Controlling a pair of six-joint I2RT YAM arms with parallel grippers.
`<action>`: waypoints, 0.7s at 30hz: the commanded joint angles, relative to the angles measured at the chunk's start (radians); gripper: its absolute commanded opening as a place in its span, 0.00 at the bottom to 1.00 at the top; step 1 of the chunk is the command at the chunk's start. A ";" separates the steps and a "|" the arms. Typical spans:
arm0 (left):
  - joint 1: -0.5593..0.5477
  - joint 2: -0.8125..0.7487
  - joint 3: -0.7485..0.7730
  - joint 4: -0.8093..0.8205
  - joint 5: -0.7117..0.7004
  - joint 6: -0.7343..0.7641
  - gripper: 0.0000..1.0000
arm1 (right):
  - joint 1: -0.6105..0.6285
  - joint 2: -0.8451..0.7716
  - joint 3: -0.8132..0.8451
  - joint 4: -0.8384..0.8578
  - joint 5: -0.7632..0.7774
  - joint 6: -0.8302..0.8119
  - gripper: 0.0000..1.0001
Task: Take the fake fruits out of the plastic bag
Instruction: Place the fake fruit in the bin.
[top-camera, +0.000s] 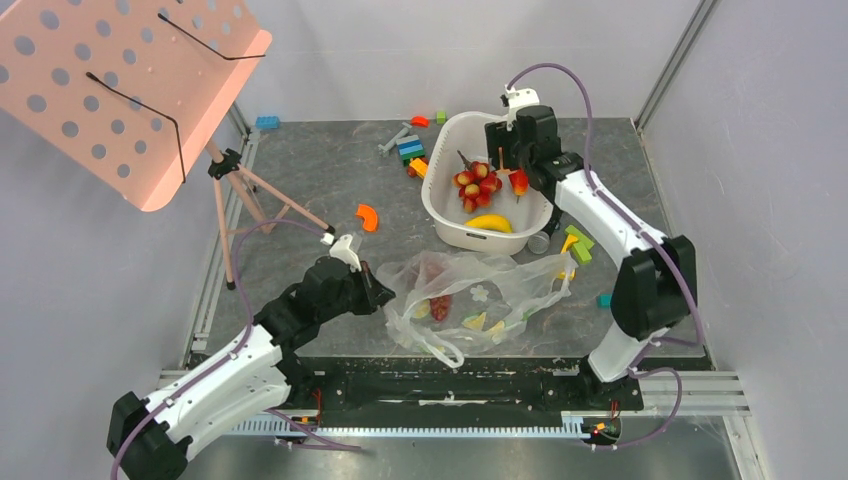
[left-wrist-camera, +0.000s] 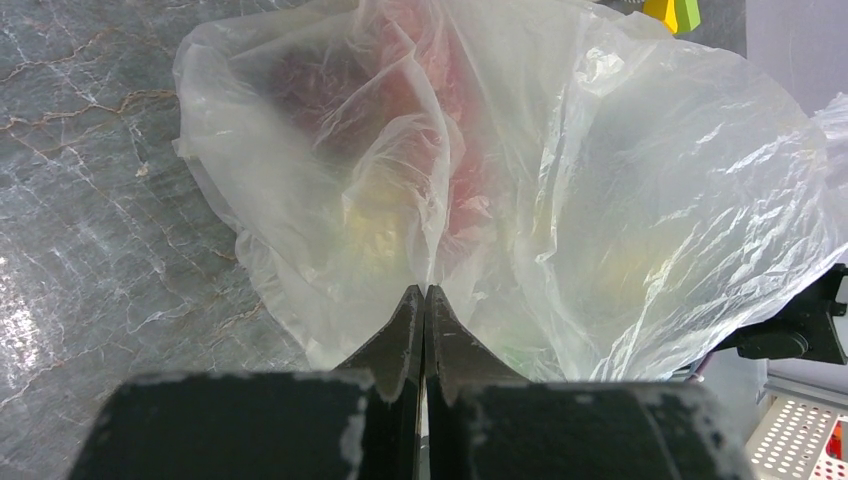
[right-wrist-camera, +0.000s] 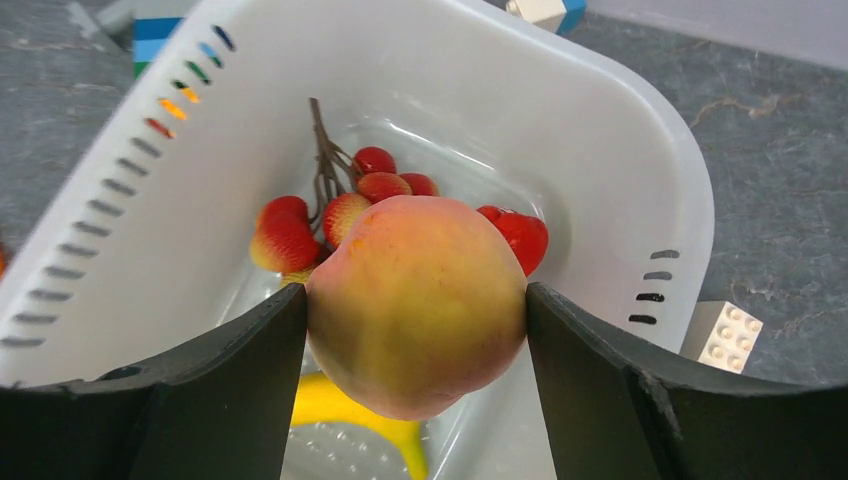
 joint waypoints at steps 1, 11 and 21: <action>-0.003 -0.039 0.007 -0.016 0.013 0.036 0.02 | -0.032 0.077 0.089 0.034 -0.016 -0.005 0.64; -0.003 -0.049 0.010 -0.033 0.005 0.029 0.02 | -0.077 0.217 0.116 0.033 -0.068 -0.015 0.73; -0.002 -0.052 0.005 -0.035 -0.002 0.028 0.02 | -0.084 0.201 0.125 0.033 -0.105 -0.034 0.95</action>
